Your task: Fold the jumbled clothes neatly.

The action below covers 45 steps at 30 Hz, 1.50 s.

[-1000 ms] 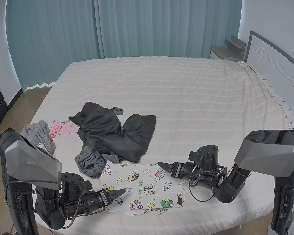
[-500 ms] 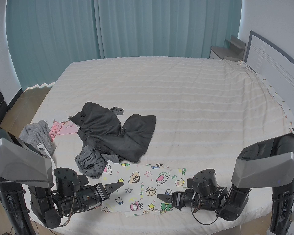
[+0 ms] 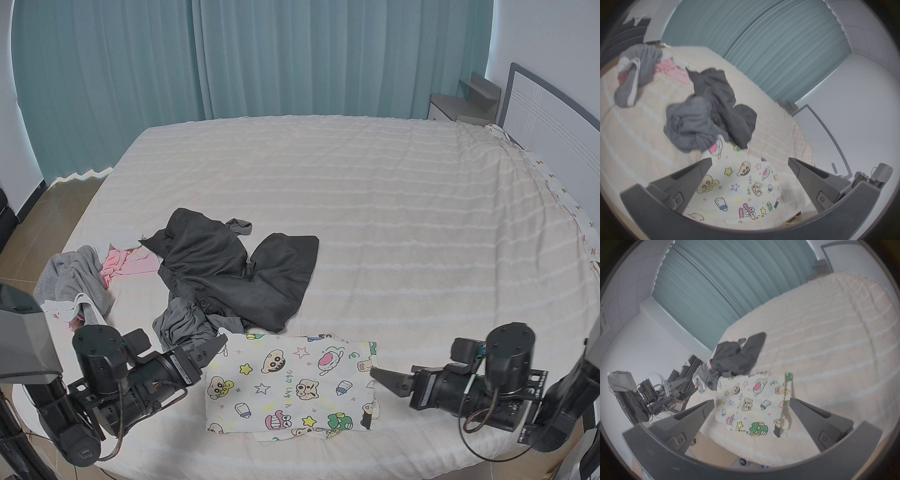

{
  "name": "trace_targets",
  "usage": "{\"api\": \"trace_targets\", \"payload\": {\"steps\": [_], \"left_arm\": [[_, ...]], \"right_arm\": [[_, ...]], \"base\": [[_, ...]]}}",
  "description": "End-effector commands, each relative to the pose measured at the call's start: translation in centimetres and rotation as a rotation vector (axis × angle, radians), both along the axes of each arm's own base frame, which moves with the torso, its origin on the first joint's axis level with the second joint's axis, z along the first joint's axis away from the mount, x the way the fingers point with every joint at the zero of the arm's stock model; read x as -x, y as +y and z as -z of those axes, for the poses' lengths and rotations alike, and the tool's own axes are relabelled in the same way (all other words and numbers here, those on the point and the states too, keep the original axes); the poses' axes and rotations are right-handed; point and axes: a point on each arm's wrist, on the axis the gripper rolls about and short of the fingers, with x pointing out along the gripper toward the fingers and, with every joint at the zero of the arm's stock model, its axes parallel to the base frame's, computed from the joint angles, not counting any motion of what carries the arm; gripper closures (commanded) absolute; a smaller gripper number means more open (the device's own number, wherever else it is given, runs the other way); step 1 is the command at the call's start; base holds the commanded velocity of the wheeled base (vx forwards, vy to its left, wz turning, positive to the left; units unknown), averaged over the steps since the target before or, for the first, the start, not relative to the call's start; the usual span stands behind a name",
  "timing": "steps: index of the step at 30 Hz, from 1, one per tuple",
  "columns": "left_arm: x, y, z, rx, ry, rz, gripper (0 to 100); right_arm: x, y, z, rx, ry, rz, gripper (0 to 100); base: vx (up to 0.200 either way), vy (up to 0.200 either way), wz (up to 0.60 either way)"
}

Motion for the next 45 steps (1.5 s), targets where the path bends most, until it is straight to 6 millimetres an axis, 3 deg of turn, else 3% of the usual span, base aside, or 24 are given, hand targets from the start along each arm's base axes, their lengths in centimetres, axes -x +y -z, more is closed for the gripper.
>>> {"api": "trace_targets", "payload": {"steps": [1,3,6,10,13,15,16,21,25,28,37,44,45], "left_arm": [[3.9,2.3,-4.6,-0.015,-0.184,-0.134,0],[4.3,2.7,-4.9,-0.035,-0.187,-0.167,0],[7.1,4.2,-7.2,-0.124,-0.255,-0.263,0],[9.6,5.5,-9.1,-0.176,-0.290,-0.330,0],[13.3,7.3,-10.6,-0.230,-0.288,-0.373,0],[13.3,7.3,-10.6,-0.230,-0.288,-0.373,0],[16.9,8.9,-12.3,-0.240,-0.284,-0.385,0],[21.6,10.8,-13.5,-0.262,-0.258,-0.460,0],[23.0,11.0,-13.3,-0.282,-0.284,-0.581,0],[24.4,10.7,-12.5,-0.392,-0.303,-0.693,0],[27.2,10.2,-9.9,-0.549,-0.289,-0.773,0],[27.0,10.1,-9.1,-0.593,-0.280,-0.728,0],[26.3,10.0,-8.3,-0.598,-0.286,-0.639,0]], "right_arm": [[4.7,-4.4,-5.1,-0.068,-0.183,0.103,0],[5.2,-4.9,-5.6,-0.063,-0.197,0.115,0],[8.1,-7.4,-8.1,-0.071,-0.242,0.150,0],[10.7,-9.7,-9.5,-0.062,-0.233,0.159,0],[13.0,-12.3,-10.3,-0.049,-0.237,0.250,0],[13.0,-12.3,-10.3,-0.049,-0.237,0.250,0],[14.4,-13.7,-10.9,-0.063,-0.270,0.325,0],[15.5,-14.7,-10.7,-0.049,-0.292,0.427,0],[16.2,-15.2,-10.7,-0.012,-0.340,0.495,0],[17.0,-15.6,-10.6,0.063,-0.406,0.544,0],[19.5,-16.0,-9.1,0.239,-0.551,0.574,0],[21.2,-15.8,-7.1,0.364,-0.600,0.509,0],[21.8,-15.7,-5.5,0.412,-0.594,0.475,0]], "base": [[0.000,0.000,0.00],[0.000,0.000,0.00],[0.000,0.000,0.00],[0.000,0.000,0.00],[0.000,0.000,0.00],[0.000,0.000,0.00],[0.000,0.000,0.00],[0.000,0.000,0.00],[0.000,0.000,0.00],[0.000,0.000,0.00],[0.000,0.000,0.00],[0.000,0.000,0.00],[0.000,0.000,0.00]]}}
